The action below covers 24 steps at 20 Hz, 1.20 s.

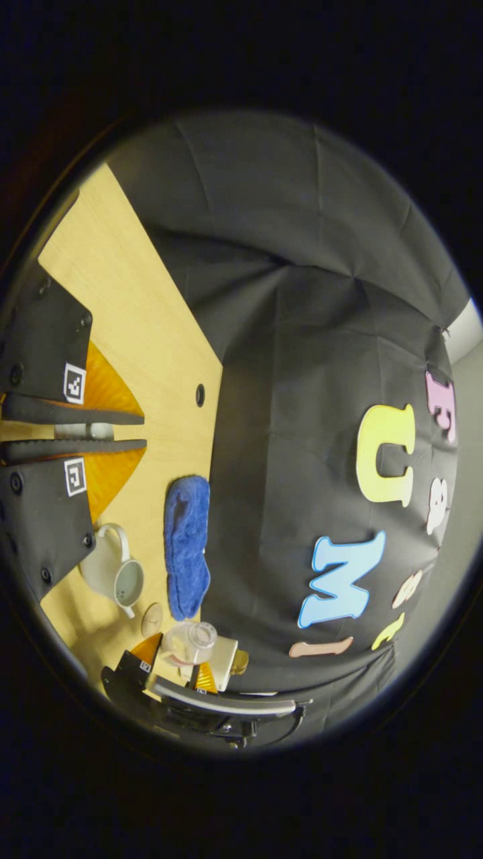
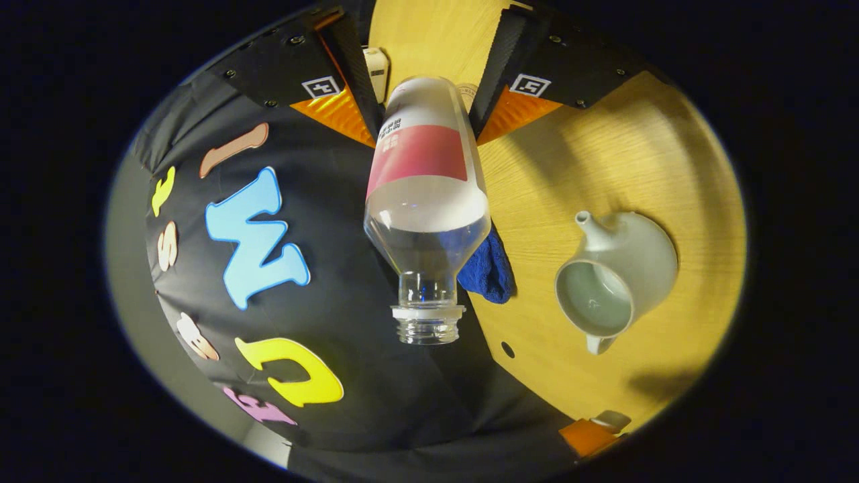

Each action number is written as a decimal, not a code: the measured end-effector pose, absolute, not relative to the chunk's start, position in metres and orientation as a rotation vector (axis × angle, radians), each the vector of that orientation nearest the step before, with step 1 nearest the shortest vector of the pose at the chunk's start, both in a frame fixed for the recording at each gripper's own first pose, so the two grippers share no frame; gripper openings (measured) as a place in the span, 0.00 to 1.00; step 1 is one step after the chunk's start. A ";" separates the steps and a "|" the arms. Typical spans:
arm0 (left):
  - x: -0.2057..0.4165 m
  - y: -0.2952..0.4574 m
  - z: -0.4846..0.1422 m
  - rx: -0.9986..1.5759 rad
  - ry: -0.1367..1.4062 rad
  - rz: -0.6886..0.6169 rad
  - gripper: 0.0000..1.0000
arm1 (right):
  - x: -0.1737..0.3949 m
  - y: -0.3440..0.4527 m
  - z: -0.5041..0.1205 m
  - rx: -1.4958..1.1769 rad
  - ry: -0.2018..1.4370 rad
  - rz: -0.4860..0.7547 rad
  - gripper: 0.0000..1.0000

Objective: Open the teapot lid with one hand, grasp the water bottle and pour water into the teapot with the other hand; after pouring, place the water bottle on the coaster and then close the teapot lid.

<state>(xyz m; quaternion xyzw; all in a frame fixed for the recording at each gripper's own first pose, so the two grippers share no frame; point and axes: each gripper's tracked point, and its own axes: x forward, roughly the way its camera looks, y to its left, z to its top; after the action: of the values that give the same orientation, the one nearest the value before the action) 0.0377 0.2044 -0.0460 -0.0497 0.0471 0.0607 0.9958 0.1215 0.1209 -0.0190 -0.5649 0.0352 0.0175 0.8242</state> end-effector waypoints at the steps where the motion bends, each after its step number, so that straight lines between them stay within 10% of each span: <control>1: 0.038 0.205 -0.048 -0.101 0.097 0.122 0.16 | 0.121 0.122 -0.018 -1.242 0.063 0.031 0.76; 24: 0.042 0.199 -0.053 -0.081 0.127 0.095 0.16 | 0.127 0.138 0.017 -1.787 -0.187 -0.071 0.76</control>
<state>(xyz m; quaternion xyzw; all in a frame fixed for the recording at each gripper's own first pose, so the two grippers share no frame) 0.0422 0.1989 -0.0527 -0.0404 0.0635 0.0475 0.9960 0.1269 0.1380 0.0168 -0.7779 -0.0814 -0.0311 0.6223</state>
